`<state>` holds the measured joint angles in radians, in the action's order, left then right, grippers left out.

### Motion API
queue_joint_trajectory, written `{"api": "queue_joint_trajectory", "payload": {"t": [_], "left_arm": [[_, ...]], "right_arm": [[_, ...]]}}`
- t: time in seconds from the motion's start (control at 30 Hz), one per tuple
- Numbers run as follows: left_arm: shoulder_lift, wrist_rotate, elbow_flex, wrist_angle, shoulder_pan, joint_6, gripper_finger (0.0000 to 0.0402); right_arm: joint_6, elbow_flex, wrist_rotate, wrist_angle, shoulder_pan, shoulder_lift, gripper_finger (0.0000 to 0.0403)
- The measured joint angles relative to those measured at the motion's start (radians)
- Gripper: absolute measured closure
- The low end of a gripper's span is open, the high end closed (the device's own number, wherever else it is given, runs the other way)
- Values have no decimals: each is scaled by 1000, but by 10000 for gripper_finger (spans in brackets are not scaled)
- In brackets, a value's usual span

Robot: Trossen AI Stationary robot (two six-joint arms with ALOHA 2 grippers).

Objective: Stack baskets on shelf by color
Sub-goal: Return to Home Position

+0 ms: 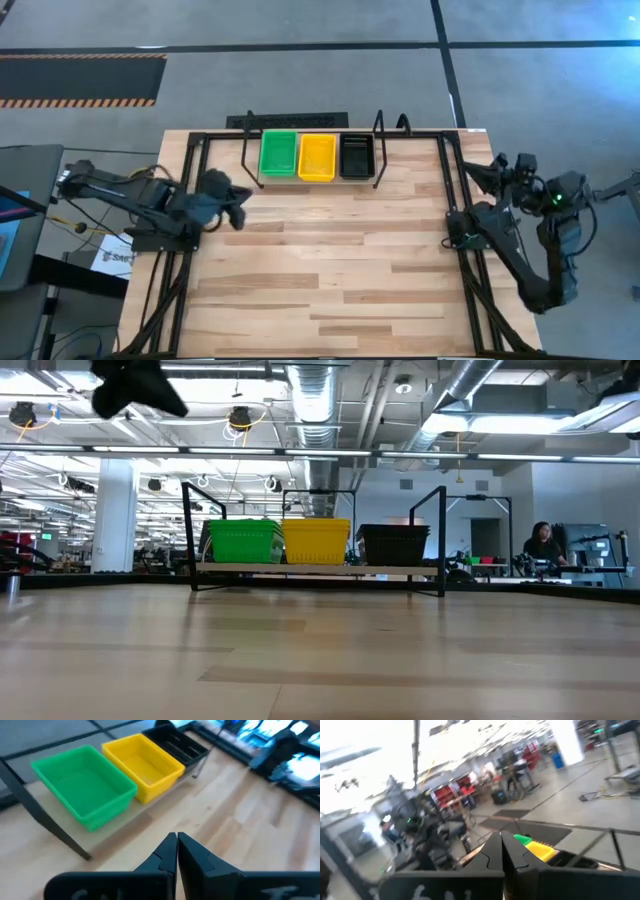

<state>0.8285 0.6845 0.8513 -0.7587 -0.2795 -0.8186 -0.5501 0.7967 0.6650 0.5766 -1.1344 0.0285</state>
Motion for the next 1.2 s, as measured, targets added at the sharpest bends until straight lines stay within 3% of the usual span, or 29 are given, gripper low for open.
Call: {"api": "queue_joint_trajectory", "payload": {"t": [0.17, 0.43, 0.5, 0.67, 0.77, 0.93, 1.03, 1.2], "left_arm": [[-196, 23, -222, 183, -101, -7, 401], [-395, 133, -512, 426, -211, -14, 401], [-431, 131, -567, 477, -216, -15, 401], [-512, 68, -677, 510, -216, -57, 401], [-555, 31, -734, 511, -216, -103, 401], [-574, 10, -749, 498, -216, -177, 402], [-575, -41, -749, 503, -216, -231, 402], [-573, -227, -749, 486, -215, -290, 401]], "right_arm": [[-25, -23, 9, 94, -116, -21, 402], [48, -22, 166, 139, -319, -24, 402], [59, -23, 226, 155, -333, -24, 403], [56, -22, 228, 191, -295, -23, 401], [46, -22, 197, 213, -298, -23, 395], [44, -22, -3, 233, -283, -23, 384], [19, -22, -21, 251, -283, -23, 380], [-24, -22, -21, 293, -281, -23, 381]]}}
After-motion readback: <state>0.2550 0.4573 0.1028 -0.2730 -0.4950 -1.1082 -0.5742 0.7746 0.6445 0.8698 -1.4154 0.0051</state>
